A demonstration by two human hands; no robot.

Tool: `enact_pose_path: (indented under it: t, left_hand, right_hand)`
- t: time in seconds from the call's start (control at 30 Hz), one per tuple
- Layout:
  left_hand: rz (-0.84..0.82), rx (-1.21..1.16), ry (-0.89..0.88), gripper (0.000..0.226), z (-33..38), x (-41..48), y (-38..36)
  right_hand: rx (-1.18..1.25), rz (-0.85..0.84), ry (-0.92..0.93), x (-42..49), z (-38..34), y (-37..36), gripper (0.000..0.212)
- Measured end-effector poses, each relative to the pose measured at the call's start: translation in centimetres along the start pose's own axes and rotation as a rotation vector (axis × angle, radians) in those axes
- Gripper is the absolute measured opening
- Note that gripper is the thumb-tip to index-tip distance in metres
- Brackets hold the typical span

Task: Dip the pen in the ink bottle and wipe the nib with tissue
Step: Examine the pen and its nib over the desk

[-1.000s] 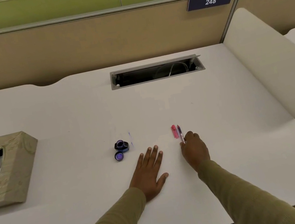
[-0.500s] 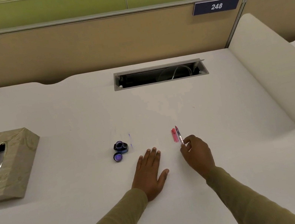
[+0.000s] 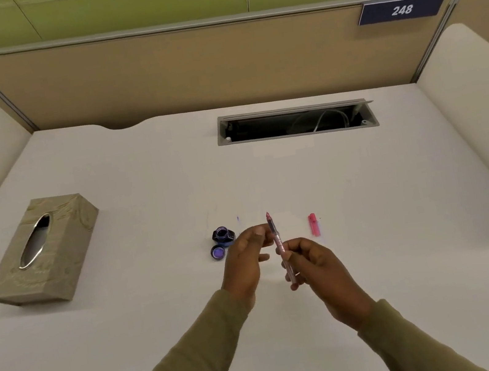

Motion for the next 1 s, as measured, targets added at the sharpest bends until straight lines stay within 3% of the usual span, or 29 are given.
enact_pose_path:
  t: [0.17, 0.47, 1.0]
  left_hand:
    - [-0.081, -0.086, 0.04, 0.034, 2.1, -1.2, 1.3]
    - [-0.067, -0.141, -0.004, 0.031, 4.2, -2.2, 4.2]
    - [0.13, -0.142, -0.093, 0.031, 5.4, -3.7, 8.0]
  right_hand:
    - [0.147, -0.167, -0.002, -0.4, -1.4, -1.7, 0.019]
    - [0.267, -0.374, -0.004, -0.9, -3.1, -4.4, 0.037]
    - [0.103, -0.182, -0.01, -1.5, -5.2, -8.9, 0.03]
Point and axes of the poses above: each hand's wrist, its own x-axis towards the middle knuckle, its own y-axis out of the back of the hand, z = x × y, the point moved 3 cm from there along x, towards the middle knuckle, and after that the axes turned 14 degrees about -x, right-handed, at the moved point
